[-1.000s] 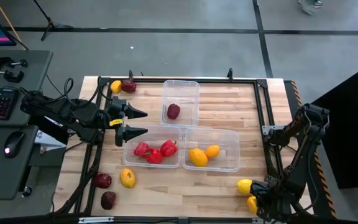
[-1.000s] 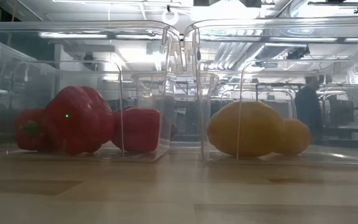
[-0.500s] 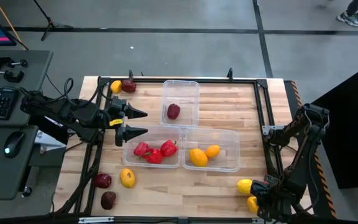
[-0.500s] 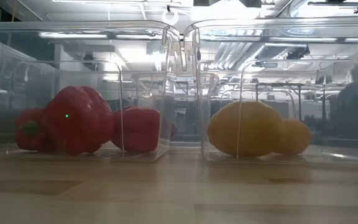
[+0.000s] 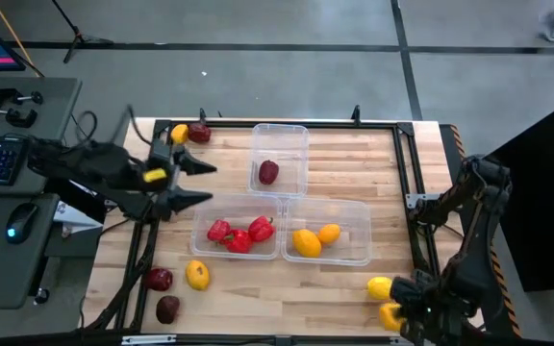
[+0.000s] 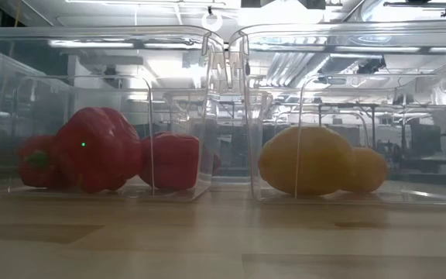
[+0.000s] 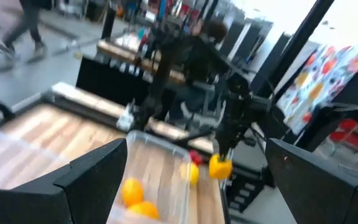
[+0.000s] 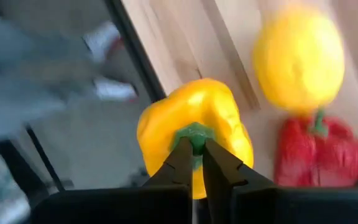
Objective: Sort produce into baskets
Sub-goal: Put the bottom right yellow bell pepper into the middle right transparent bin
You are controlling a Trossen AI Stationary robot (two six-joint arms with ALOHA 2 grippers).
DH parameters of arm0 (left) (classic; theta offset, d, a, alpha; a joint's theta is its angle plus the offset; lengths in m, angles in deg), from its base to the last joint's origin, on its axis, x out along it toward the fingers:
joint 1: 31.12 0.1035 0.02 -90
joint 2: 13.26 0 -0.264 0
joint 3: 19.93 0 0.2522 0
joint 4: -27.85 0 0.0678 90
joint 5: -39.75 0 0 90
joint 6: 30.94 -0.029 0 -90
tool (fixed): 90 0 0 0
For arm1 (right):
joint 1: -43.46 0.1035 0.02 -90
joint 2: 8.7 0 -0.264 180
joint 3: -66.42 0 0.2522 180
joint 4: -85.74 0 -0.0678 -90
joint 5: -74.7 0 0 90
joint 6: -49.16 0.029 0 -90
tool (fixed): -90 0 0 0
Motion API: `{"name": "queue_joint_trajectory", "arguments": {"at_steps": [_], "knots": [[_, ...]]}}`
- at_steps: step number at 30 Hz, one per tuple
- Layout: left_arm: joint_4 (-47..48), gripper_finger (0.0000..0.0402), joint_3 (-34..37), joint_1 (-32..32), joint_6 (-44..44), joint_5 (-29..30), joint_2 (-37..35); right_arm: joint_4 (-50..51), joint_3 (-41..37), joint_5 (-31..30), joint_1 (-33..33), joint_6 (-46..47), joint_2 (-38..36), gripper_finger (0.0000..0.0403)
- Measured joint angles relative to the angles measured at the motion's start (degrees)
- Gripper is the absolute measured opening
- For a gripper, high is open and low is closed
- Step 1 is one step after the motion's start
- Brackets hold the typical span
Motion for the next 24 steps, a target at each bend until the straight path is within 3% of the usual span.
{"name": "queue_joint_trajectory", "arguments": {"at_steps": [5, 9, 11, 15, 20, 24], "knots": [[0.0, 0.0372, -0.8, 0.0, -3.6, 4.0, -2.8, 5.3, 5.9, -22.7, -7.8, -7.3, -2.5, 0.0005], [0.0, 0.0372, -0.8, 0.0, -3.7, 4.3, -3.6, 3.0, 8.0, -33.1, -17.3, -21.7, -2.8, 0.0004], [0.1, 0.0372, -0.8, 0.0, -3.6, 4.3, -3.5, -0.9, 7.6, -33.5, -22.4, -29.7, -2.8, 0.0004], [0.2, 0.0372, -0.8, 0.0, -3.3, 4.3, -2.6, -4.8, 5.6, -27.8, -31.1, -39.1, -2.4, 0.0006], [0.7, 0.0372, -0.8, 0.0, -1.7, 2.4, -1.7, -4.7, 4.4, -22.5, -37.2, -39.8, -2.2, 0.0031], [0.8, 0.0372, -0.8, 0.0, -1.6, 1.5, -1.3, -4.6, 4.9, -17.3, -39.4, -40.9, -2.3, 0.0086]]}}
